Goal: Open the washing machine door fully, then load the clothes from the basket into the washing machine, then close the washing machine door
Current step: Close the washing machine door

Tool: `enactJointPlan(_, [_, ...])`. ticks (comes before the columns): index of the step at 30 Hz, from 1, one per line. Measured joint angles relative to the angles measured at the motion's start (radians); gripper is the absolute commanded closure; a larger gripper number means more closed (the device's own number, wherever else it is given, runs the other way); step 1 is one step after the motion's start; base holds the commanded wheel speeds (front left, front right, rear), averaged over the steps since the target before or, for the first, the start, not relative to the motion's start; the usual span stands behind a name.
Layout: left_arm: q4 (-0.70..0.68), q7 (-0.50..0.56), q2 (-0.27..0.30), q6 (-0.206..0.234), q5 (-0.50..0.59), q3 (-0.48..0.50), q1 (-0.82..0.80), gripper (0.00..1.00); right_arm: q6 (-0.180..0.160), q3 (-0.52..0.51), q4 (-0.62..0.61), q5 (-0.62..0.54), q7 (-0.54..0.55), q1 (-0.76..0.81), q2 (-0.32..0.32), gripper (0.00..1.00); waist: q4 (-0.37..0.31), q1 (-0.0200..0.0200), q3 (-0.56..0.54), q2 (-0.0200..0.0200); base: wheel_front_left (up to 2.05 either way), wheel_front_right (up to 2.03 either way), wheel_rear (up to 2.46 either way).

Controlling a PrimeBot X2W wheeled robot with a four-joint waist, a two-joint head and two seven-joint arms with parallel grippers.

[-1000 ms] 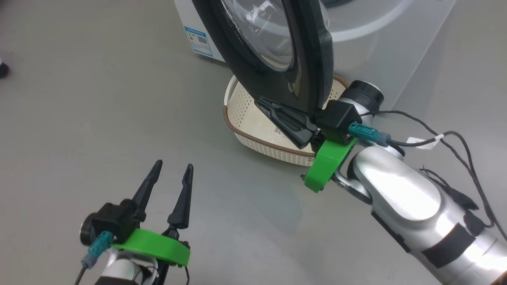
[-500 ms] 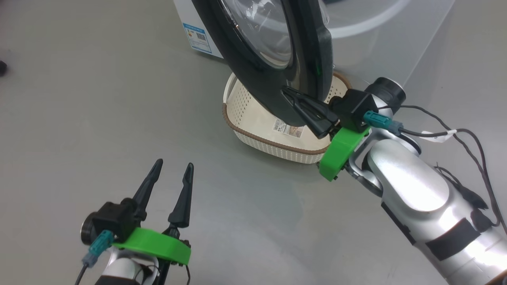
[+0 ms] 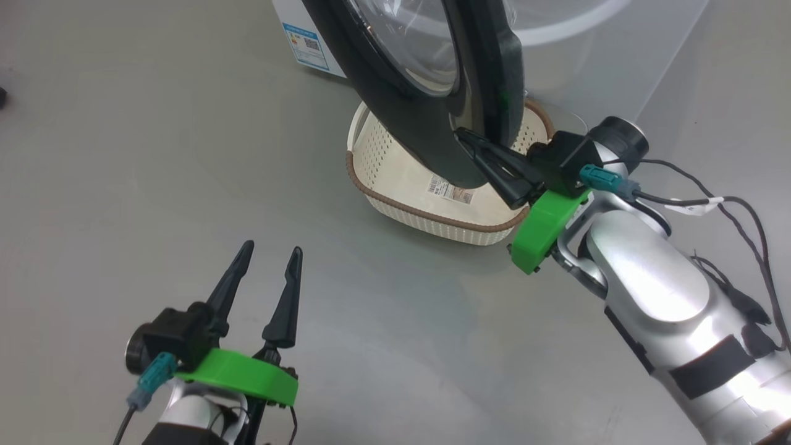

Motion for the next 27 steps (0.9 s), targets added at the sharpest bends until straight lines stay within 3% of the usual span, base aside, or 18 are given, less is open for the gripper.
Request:
enactJointPlan(20, [-0.011, -0.007, -0.024, 0.0, -0.009, -0.01, -0.071, 0.0, 0.0, -0.318, 0.072, -0.157, 0.0, -0.135, 0.0, 1.0, 0.011, 0.0001, 0.119, 0.0, 0.0, 0.0, 0.0])
enactJointPlan(27, [-0.015, -0.007, -0.041, 0.0, -0.019, -0.021, -0.104, 0.0, 0.0, -0.372, 0.121, -0.191, 0.0, -0.228, -0.025, 1.0, 0.028, 0.0001, 0.172, 0.0, 0.0, 0.0, 0.0])
